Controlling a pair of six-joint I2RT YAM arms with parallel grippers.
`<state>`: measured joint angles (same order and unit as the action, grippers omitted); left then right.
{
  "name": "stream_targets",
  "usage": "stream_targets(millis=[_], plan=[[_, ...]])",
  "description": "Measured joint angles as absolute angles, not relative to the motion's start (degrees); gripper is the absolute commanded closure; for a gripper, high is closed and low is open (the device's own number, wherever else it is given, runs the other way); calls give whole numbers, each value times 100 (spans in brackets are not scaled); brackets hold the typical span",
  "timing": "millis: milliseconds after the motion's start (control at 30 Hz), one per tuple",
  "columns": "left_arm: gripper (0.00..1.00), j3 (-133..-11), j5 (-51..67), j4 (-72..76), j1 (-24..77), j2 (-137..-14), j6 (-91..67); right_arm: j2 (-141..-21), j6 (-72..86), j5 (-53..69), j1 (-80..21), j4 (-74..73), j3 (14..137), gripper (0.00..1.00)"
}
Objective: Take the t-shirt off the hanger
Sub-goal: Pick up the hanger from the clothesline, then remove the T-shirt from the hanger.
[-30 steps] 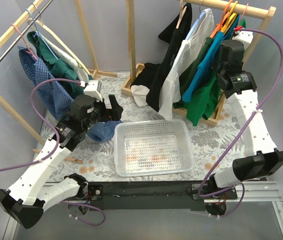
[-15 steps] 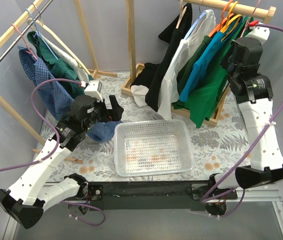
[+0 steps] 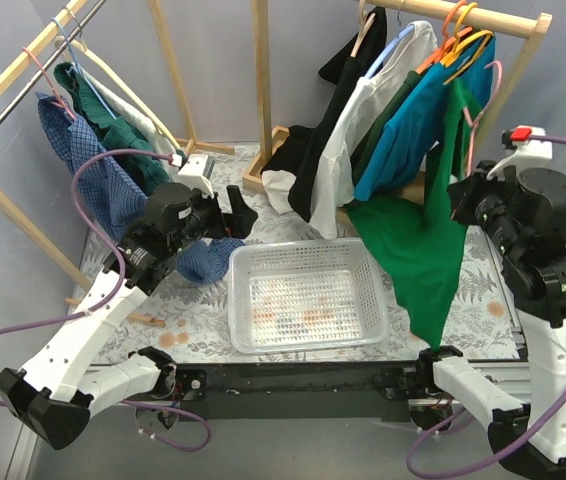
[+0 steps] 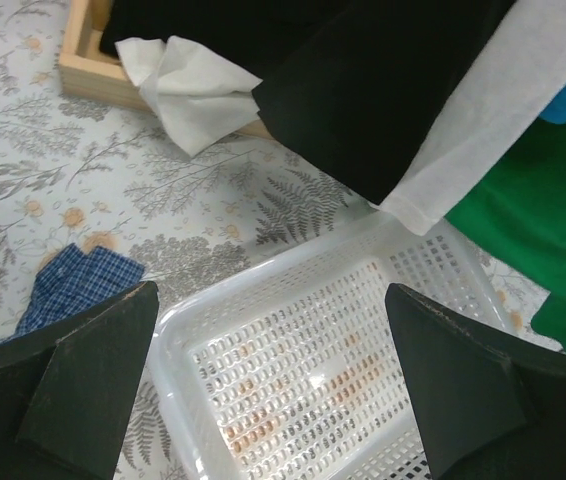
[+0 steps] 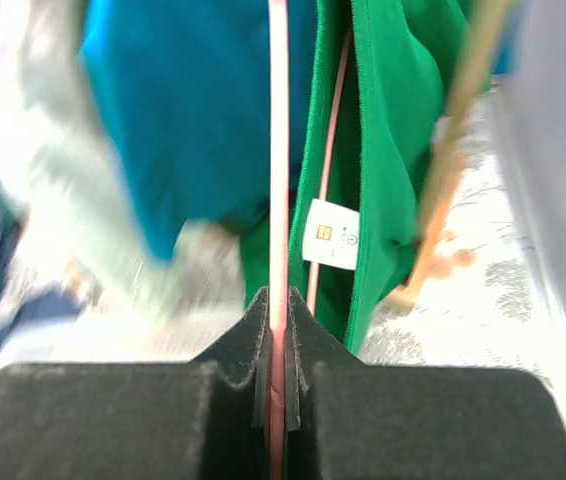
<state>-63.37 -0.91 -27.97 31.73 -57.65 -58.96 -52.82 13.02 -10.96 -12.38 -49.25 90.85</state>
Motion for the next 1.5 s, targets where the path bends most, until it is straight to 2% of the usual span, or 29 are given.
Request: stream_targets(millis=[433, 733, 933, 1167, 1333, 1500], plan=[[2, -6943, 1116, -2554, 3175, -5898, -5533, -4611, 322, 2805, -1262, -5697, 8853, 99], [2, -7870, 937, -2569, 3173, -5690, -5231, -5258, 213, 4836, -1535, -5577, 9950, 99], [2, -8414, 714, -2561, 3173, -5433, -4923, -5363, 263, 5422, -1553, -5159, 10202, 99], [2, -8383, 996, -2567, 3173, -4866, -4407, -5349, 150, 5680, -1568, -4919, 9098, 99], [2, -8374, 1999, -2528, 3173, -4838, -4106, -5592, -25, 5811, -1590, -4956, 8670, 99], [2, -8440, 3103, -2488, 3175, -5408, -3979, -5712, -191, 5857, -1754, -4980, 8632, 99]])
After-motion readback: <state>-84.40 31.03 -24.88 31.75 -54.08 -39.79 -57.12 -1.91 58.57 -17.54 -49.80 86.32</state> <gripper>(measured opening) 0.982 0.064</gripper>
